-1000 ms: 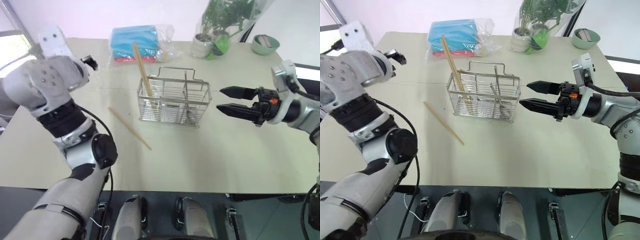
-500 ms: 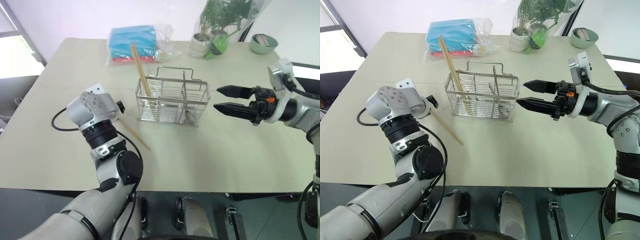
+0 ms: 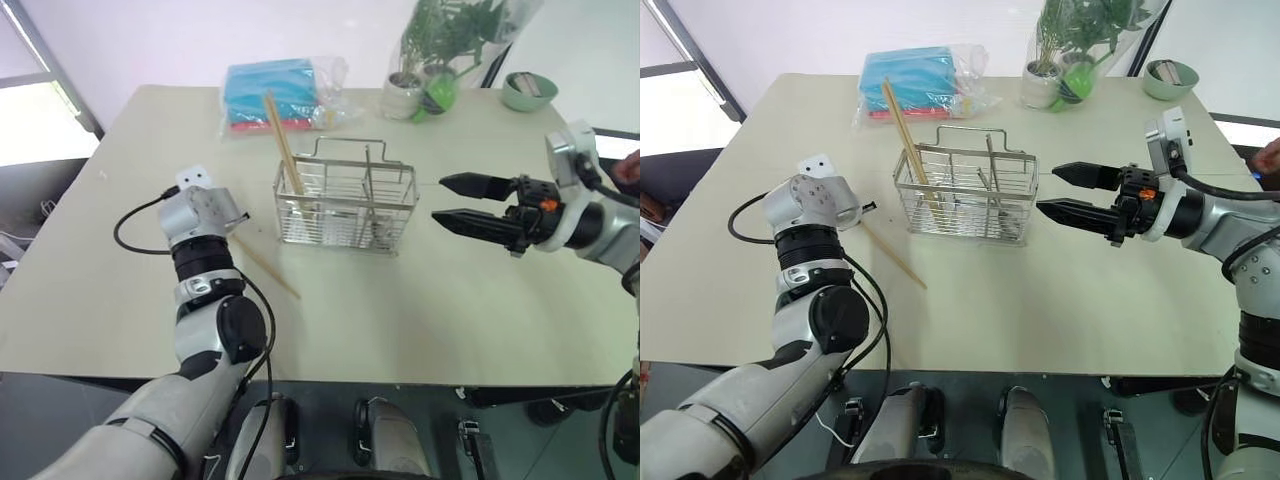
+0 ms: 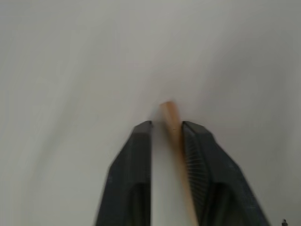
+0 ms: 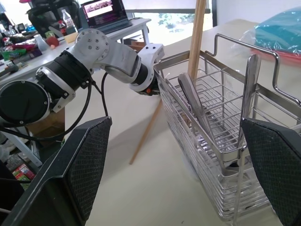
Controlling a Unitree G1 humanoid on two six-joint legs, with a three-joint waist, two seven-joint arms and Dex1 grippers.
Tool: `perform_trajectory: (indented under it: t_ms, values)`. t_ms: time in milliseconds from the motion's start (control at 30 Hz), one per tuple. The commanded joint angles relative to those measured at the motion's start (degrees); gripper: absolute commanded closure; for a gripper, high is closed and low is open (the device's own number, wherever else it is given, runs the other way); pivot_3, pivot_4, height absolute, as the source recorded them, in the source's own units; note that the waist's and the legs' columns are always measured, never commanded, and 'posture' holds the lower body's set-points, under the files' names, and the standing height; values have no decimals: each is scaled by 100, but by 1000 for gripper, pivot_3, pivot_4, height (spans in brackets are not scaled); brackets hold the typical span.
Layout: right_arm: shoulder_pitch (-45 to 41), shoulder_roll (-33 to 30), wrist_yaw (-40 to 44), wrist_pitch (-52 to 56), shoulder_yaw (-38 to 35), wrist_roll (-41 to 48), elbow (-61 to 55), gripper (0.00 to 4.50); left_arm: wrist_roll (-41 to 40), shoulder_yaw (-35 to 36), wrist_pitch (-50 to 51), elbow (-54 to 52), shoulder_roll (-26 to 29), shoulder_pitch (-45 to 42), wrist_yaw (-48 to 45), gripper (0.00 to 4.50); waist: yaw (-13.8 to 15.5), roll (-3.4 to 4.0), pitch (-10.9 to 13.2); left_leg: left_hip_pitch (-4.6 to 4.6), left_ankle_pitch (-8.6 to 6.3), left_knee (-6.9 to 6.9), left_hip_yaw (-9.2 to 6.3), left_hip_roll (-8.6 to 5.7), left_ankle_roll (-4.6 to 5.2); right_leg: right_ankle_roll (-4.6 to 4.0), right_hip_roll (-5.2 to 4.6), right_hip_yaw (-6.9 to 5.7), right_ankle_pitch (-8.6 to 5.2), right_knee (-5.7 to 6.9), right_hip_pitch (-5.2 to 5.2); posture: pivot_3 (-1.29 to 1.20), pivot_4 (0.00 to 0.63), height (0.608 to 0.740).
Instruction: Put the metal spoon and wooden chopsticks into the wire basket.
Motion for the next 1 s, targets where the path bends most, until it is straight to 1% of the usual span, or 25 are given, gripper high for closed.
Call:
perform_trajectory:
  t_ms: [33, 100, 167, 233, 300, 400, 467, 567, 633, 700, 767, 833, 900, 1000]
  values:
    - [-86, -121, 49, -21, -162, 78, -107, 0, -232, 129, 48, 174, -24, 81, 94, 4462, 47, 0, 0, 0, 0, 0, 0, 0, 0, 0, 0, 0, 0, 0, 0, 0, 150, 715]
    - [-107, -114, 57, -40, -140, 54, -75, 0, -290, 141, 30, 148, 50, 71, 151, 4462, 68, 0, 0, 0, 0, 0, 1, 0, 0, 0, 0, 0, 0, -1, 0, 0, 150, 715]
    - [-134, -94, 55, -42, -117, 47, -50, 0, -268, -112, -304, 164, 318, 66, 6, 4462, 64, -1, 0, 0, 0, 0, 1, 0, 1, 0, -1, 0, 0, -2, 0, 0, 150, 715]
    - [-168, -77, 56, -50, -85, 30, -20, 0, -98, -571, -1157, 285, 862, -15, -368, 4462, 47, -5, 3, 0, 0, 0, 1, 1, 0, -1, 2, 0, 0, -1, -2, 0, 150, 715]
    - [-201, -72, 62, -51, -68, 21, 11, 0, -73, -825, -2058, 419, 1322, -197, -700, 4462, 0, -19, 12, -10, 1, -5, 7, 5, -2, -6, 6, 0, 2, 1, -19, 0, 150, 715]
    - [-248, -88, 69, -22, -65, 26, 58, 0, -477, -755, -3464, 648, 1815, -760, -1235, 4462, 4, -42, 25, -53, 26, -5, 8, 8, -42, -14, 10, 0, 8, 4, -64, 0, 150, 715]
    - [-263, -101, 62, 8, -68, 43, 56, 0, -945, -590, -4212, 791, 1956, -1219, -1715, 4462, 71, -56, 34, -60, 27, -5, 13, 7, -43, -13, 7, 0, 9, -1, -67, 0, 150, 715]
    - [-280, -105, 28, 82, -76, 75, 36, 0, -1723, -349, -4694, 939, 1988, -1878, -2342, 4462, 110, -58, 33, -63, 14, 5, 18, -2, -22, -12, -6, -2, 9, -18, -51, 0, 150, 715]
    - [-263, -117, 31, 118, -88, 72, 16, 0, -2172, -299, -4738, 955, 1889, -2169, -2635, 4462, 89, -58, 33, -60, 1, 18, 22, -4, -2, -10, -10, -1, 10, -29, -37, 0, 150, 715]
    - [-248, -122, 16, 151, -109, 76, 0, 0, -2433, -420, -4732, 895, 1733, -2304, -2846, 4462, 74, -58, 33, -59, -4, 26, 22, -5, 7, 7, -11, -2, 19, -36, -28, 0, 150, 715]
    - [-237, -115, -30, 190, -144, 99, -22, 0, -2528, -690, -4655, 745, 1535, -2296, -3000, 4462, 71, -60, 35, -57, -5, 36, 22, -3, 8, 17, -9, -1, 24, -33, -25, 0, 150, 715]
    - [-207, -106, -82, 231, -193, 125, -72, 0, -2467, -1093, -4655, 517, 1363, -2180, -3319, 4462, 62, -62, 36, -58, -19, 45, 21, 2, 32, 17, -4, -1, 24, -26, -25, 0, 150, 715]
    - [-143, -101, -132, 263, -264, 159, -143, 0, -2188, -1661, -4810, 256, 1283, -1970, -3702, 4462, 58, -61, 36, -59, -18, 47, 22, 2, 30, 17, -2, -1, 23, -24, -27, 0, 150, 715]
    - [-42, -91, -235, 298, -383, 212, -243, 0, -2029, -2199, -4828, -34, 1203, -1708, -4051, 4462, 58, -61, 36, -59, -7, 47, 25, 1, 12, 18, 0, -1, 22, -25, -28, 0, 150, 715]
